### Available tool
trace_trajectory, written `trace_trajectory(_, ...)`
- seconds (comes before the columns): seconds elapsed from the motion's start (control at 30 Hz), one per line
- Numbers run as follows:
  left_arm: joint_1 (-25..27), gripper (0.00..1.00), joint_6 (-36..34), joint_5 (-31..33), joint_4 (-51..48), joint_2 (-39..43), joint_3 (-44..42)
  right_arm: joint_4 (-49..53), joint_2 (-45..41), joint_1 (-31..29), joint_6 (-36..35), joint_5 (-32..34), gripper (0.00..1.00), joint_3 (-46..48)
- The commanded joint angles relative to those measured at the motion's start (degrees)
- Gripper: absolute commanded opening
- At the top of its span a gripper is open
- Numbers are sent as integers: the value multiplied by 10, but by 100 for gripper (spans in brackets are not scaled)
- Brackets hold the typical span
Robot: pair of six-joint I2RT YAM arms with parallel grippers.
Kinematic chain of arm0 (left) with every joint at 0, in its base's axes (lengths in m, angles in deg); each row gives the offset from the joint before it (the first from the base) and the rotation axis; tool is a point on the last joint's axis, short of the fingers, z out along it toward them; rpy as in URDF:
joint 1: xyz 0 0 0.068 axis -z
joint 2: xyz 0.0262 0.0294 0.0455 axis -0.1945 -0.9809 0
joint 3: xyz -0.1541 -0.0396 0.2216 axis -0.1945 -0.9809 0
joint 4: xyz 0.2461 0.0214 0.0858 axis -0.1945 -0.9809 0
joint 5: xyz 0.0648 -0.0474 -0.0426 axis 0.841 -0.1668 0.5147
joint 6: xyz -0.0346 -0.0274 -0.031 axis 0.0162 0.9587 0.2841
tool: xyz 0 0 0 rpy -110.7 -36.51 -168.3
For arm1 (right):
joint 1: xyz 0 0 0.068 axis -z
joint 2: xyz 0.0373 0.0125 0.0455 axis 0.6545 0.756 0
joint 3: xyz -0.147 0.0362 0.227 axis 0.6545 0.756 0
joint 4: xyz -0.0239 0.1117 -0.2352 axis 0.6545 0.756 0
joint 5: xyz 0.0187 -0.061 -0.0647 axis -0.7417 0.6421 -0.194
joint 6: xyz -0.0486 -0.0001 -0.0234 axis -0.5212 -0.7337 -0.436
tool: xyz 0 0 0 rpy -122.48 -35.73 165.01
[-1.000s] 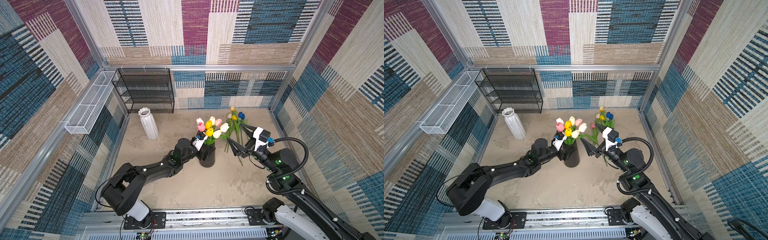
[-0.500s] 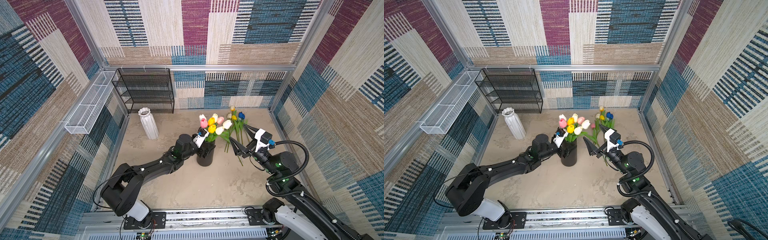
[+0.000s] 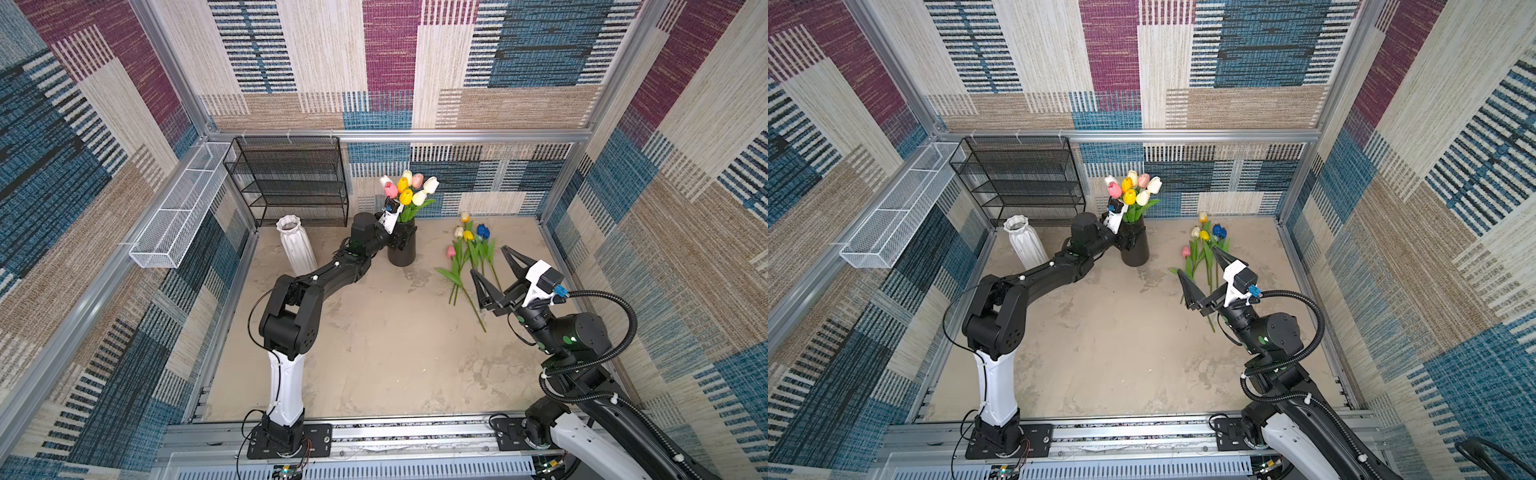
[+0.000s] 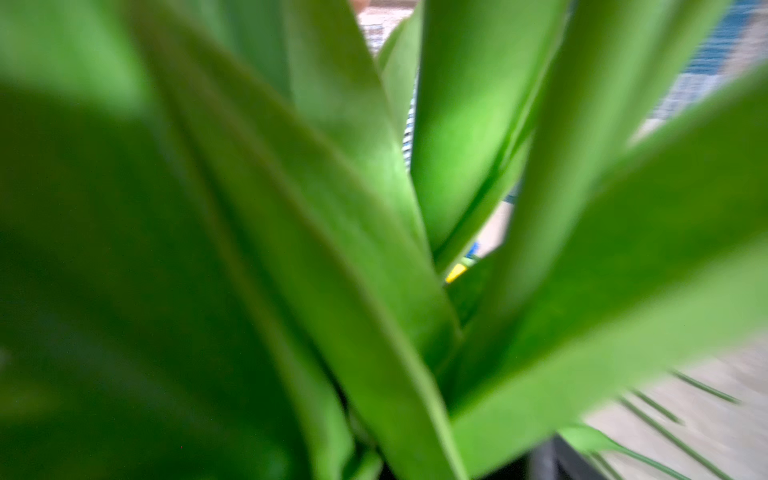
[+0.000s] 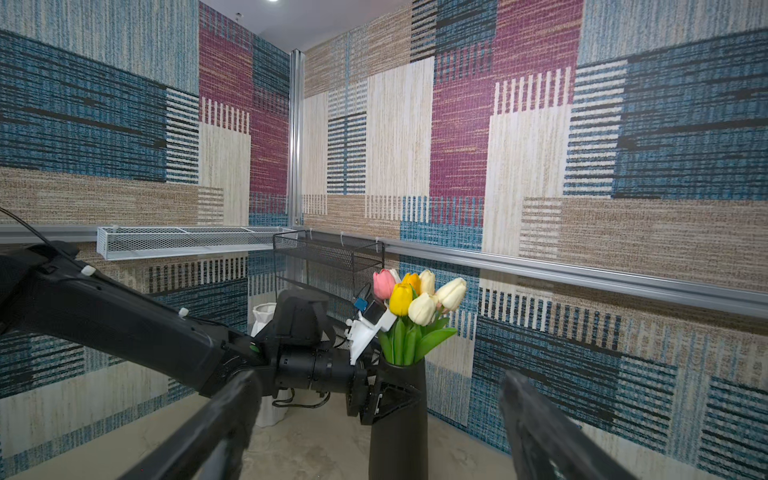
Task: Arrange the flowers into the vase
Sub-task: 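Slide the dark vase away with the left gripper while the right draws back, then open the left gripper off the dark vase and move toward the white vase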
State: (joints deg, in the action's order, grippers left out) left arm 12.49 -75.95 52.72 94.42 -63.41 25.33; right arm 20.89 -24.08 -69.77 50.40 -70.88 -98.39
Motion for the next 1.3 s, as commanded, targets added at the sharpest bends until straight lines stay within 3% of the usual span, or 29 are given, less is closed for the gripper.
trace_trajectory(0.0,-11,17,-19,13,47,-44,70,22,-10,0,-9,14,93,-9)
trace_trajectory(0.2,-32,19,-12,26,-4,-121,178,47,-27,0,-23,29,93,-13)
trace_trajectory(0.5,-45,20,-26,45,-30,-160,230,61,-43,0,-31,38,93,-15)
trace_trajectory(0.63,-47,26,-24,36,-20,-163,229,61,-50,0,-35,45,93,-13)
trace_trajectory(0.7,-47,37,-24,31,-15,-161,224,58,-53,0,-35,46,94,-10)
trace_trajectory(0.83,-48,82,-22,32,24,-148,190,53,-56,0,-36,36,94,-10)
trace_trajectory(0.9,-47,98,-19,40,42,-143,177,48,-58,0,-36,32,94,-7)
trace_trajectory(1.27,-49,100,-21,34,44,-110,119,43,-65,0,-36,20,94,-4)
